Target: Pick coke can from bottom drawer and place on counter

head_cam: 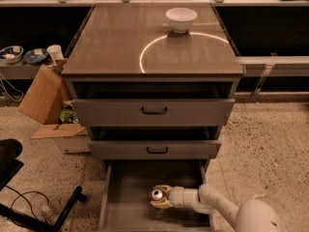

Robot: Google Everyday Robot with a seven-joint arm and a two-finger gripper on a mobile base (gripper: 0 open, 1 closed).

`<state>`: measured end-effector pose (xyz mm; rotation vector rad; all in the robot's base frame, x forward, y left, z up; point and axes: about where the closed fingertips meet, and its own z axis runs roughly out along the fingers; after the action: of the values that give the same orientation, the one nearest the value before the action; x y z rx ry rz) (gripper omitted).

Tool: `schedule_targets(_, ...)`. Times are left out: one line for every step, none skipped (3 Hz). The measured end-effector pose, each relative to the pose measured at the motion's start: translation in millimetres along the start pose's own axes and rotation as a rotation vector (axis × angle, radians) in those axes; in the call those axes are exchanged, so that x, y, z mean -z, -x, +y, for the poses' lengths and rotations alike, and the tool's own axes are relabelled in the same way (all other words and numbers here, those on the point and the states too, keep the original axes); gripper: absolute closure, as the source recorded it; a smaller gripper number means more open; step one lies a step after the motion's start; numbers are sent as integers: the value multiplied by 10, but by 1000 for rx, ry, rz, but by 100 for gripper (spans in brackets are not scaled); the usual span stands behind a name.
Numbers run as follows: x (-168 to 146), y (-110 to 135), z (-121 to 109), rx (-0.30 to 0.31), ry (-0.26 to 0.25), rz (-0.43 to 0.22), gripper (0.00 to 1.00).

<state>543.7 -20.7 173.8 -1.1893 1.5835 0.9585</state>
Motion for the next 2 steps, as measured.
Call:
schedule_targets(-9, 22, 20, -1, 3, -2, 87)
schedule_targets(104, 237, 123, 9, 23, 2, 100)
